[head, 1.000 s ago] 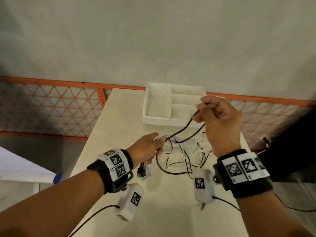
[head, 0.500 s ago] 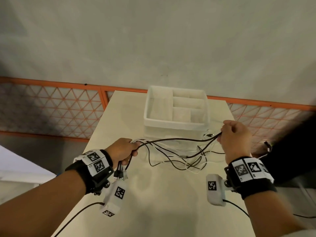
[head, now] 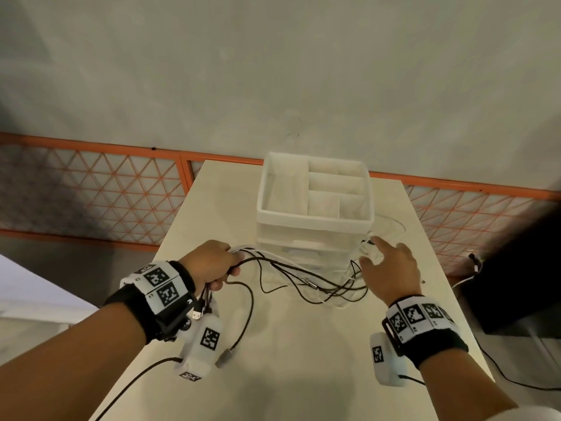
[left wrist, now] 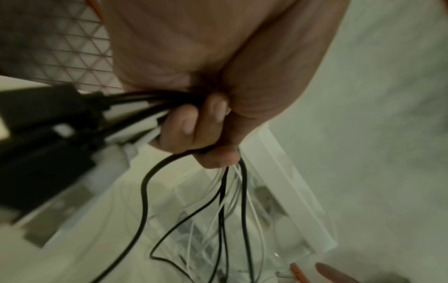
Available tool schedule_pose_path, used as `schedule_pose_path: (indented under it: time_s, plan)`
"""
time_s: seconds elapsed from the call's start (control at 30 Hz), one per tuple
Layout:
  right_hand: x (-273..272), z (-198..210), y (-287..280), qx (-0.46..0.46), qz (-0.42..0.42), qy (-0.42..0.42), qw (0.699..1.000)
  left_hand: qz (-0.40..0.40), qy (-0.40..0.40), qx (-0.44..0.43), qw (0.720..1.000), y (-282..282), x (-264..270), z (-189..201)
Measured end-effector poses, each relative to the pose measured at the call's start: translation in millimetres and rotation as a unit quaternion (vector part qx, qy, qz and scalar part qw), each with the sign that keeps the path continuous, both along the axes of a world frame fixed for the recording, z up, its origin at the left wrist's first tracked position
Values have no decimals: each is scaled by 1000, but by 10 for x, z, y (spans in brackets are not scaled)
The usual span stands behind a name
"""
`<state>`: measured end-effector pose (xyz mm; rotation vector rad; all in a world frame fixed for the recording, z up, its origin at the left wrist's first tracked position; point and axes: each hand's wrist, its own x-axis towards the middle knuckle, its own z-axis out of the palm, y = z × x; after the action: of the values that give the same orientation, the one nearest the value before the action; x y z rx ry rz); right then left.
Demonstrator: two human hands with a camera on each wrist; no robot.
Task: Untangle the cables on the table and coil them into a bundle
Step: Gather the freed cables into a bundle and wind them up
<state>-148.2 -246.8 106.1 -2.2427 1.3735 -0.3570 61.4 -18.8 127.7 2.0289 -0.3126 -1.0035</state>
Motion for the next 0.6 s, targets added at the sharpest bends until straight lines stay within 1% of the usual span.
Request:
schedule_pose_path:
  time_s: [0.03, 0.07, 0.1, 0.13, 0.17, 0.2, 0.23, 0.27, 0.3, 0.33, 0.4, 0.43, 0.47, 0.53, 0.6]
  plan:
    - [48, 45, 94, -19, 11, -21, 1000, -7, 1, -11, 1000, -29, -25, 47]
    - [105, 75, 185, -50, 43, -78, 995, -18, 2, -23, 1000, -67, -54, 97]
    - [172, 105, 294, -79, 102, -145, 981, -30, 8, -37, 999, -110, -91, 149]
    - [245, 149, 432, -97, 175, -189, 961, -43, 16, -54, 997, -158, -138, 200]
    - [318, 183, 568, -107, 249, -199, 942, -55, 26, -74, 995, -211, -188, 252]
    - [392, 187, 701, -102, 309, -185, 927, -66, 36, -98, 992, -262, -236, 298]
    - [450, 171, 816, -90, 343, -152, 923, -75, 45, -120, 989, -301, -280, 338]
    - [500, 144, 883, -80, 350, -116, 926, -82, 46, -136, 986, -330, -307, 363]
    - [528, 130, 903, -73, 339, -94, 933, -91, 35, -138, 986, -344, -319, 376]
    - [535, 139, 879, -64, 316, -92, 942, -104, 13, -127, 986, -340, -315, 371]
    - [492, 246, 717, -49, 243, -128, 960, -135, -53, -77, 986, -298, -275, 304]
    - [467, 326, 597, -46, 195, -150, 968, -134, -81, -54, 986, -241, -239, 240]
    - [417, 423, 456, -44, 145, -165, 975, -120, -93, -41, 988, -195, -203, 165]
    - [309, 565, 207, -32, 70, -180, 981, -75, -71, -38, 994, -91, -136, 19]
    - [236, 588, 31, -22, 31, -176, 984, -43, -43, -45, 997, -18, -91, -83]
